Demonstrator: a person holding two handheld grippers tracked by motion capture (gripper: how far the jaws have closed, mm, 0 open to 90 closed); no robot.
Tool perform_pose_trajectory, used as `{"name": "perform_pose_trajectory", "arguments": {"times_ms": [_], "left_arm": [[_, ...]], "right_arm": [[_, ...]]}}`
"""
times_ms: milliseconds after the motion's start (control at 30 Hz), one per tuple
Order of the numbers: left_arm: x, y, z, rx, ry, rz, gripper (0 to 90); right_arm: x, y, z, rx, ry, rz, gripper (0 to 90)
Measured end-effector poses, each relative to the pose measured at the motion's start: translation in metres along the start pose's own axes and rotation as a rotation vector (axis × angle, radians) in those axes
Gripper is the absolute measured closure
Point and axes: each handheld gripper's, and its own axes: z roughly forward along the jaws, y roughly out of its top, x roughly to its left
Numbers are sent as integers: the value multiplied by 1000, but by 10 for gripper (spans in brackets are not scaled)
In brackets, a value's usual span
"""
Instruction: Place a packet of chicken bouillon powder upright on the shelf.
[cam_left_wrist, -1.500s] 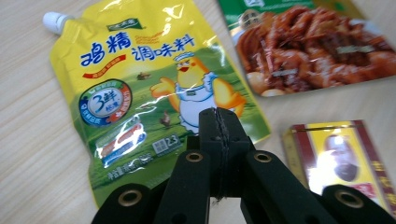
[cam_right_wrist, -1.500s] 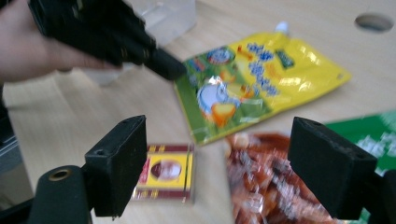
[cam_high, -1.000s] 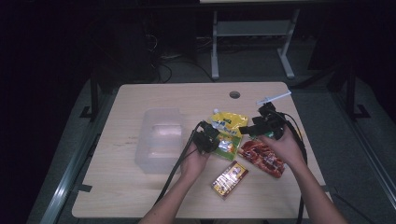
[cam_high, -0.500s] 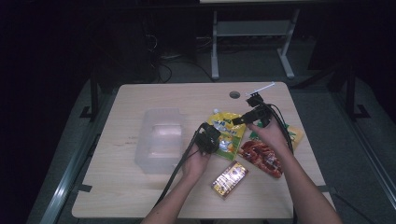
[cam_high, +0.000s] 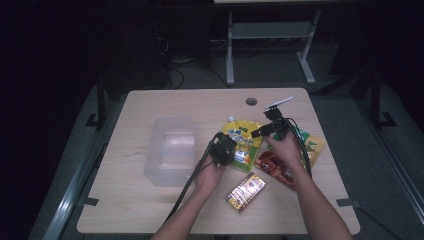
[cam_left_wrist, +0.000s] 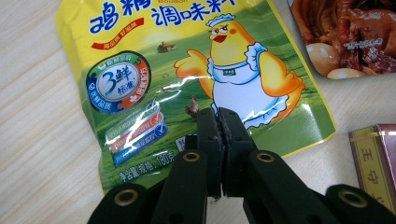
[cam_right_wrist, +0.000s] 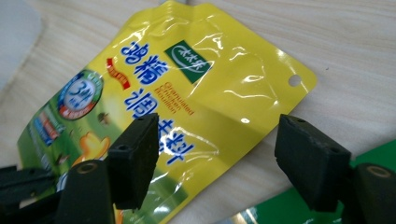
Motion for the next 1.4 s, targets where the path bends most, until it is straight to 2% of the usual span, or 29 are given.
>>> {"name": "perform_pose_trajectory", "arguments": {"times_ms": [67, 133, 200, 233, 333, 567, 933, 1167, 1300, 1367, 1400], "left_arm": [[0, 0, 0, 4, -5, 2, 880], [1, -1, 0, 0, -11, -2, 877], [2, -1, 0, -7, -18, -13, 877], [1, -1, 0, -4, -16, -8, 878], [1, -1, 0, -2, -13, 1, 883], [-1, 0, 1, 4, -1, 8, 882], [-2, 1, 2, 24, 0, 23, 883], [-3, 1, 3, 25, 7, 32, 885], [-4, 1, 3, 23, 12, 37, 885], [-3, 1, 3, 27, 4, 31, 884], [-3, 1, 3, 27, 0, 29, 884]], "right_arm": [[-2, 0, 3, -8, -7, 10, 329], [-4, 0, 4, -6, -18, 17, 391], [-7, 0, 5, -9, -31, 41, 397], [-8, 0, 5, -8, -29, 68, 404], [-10, 0, 6, -21, -25, 95, 400], [-15, -2, 9, -11, -48, 116, 410], [-18, -6, 17, 4, -42, 133, 467], [-19, -8, 20, -4, 56, 155, 507], [-18, -11, 20, -7, 91, 152, 535], [-17, -11, 21, -11, 132, 151, 565], [-15, -11, 21, -12, 137, 132, 582]]}}
